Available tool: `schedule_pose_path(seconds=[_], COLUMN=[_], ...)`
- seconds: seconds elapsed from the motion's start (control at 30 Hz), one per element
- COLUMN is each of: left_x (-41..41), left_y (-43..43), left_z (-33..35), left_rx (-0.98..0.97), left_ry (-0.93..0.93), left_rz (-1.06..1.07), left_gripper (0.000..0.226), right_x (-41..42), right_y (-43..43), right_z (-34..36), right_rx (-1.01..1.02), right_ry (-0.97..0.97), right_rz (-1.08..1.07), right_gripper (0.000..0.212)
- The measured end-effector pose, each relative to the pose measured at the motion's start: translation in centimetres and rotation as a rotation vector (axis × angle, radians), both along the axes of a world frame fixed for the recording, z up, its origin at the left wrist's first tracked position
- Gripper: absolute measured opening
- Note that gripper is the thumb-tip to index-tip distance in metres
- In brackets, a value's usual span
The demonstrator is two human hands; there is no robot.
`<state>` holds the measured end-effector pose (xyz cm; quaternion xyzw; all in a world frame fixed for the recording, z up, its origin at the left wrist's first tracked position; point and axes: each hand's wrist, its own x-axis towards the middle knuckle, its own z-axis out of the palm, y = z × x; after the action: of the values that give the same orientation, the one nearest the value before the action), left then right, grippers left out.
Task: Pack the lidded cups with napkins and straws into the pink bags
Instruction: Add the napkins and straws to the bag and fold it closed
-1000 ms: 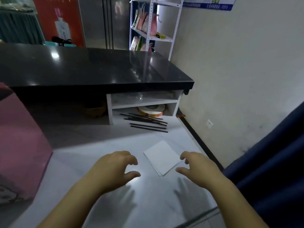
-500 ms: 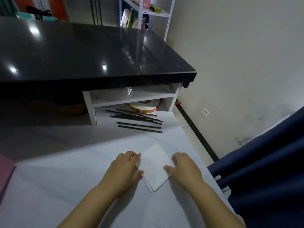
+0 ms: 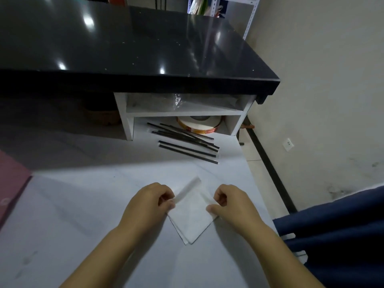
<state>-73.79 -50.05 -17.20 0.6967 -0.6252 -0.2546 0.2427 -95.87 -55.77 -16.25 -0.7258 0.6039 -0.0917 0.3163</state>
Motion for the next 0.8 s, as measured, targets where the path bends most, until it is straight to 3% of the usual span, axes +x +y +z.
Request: schedule_pose_path(seconds=[0.23,0.33,0.4,0.57,0.7,0.8], left_x=[0.7,1.1,1.1,1.0,1.1,1.0], left_y=[1.1,1.0,0.9,0.7,0.8,0.8], left_z=[0.3,0.6,0.7,0.8,0.7,0.3], left_rx=[0.056,0.090,0.119,0.106,0.093,0.080], left_ry=[0.065,0.070,0.048,-0.036,-0.044,-0.072], left_rz=[-0.060,-0.073,-0.089,-0.111,-0.127,-0.121], left_gripper=[0.035,0.032,0.028,0.025,0.027,0.025], right_x=[-0.7,-0.1,0.5,2.0,2.7,2.8], right_y=[-0.9,-1.8,-2.4,-2.9,-2.9,-3.1], right_z=[1.2,1.7,1.6,0.6,0.1,0.2], right_rx=[0.037,-0.026,-0.020,0.004,-0.011,0.001], right_ry=[-0.198,-0.252,-0.192,0.113,0.132,0.120], right_rz=[0.102,0.143,0.208,0.422,0.471,0.449], right_gripper=[0.033,0.019,0.007,0.022,0.011,0.014])
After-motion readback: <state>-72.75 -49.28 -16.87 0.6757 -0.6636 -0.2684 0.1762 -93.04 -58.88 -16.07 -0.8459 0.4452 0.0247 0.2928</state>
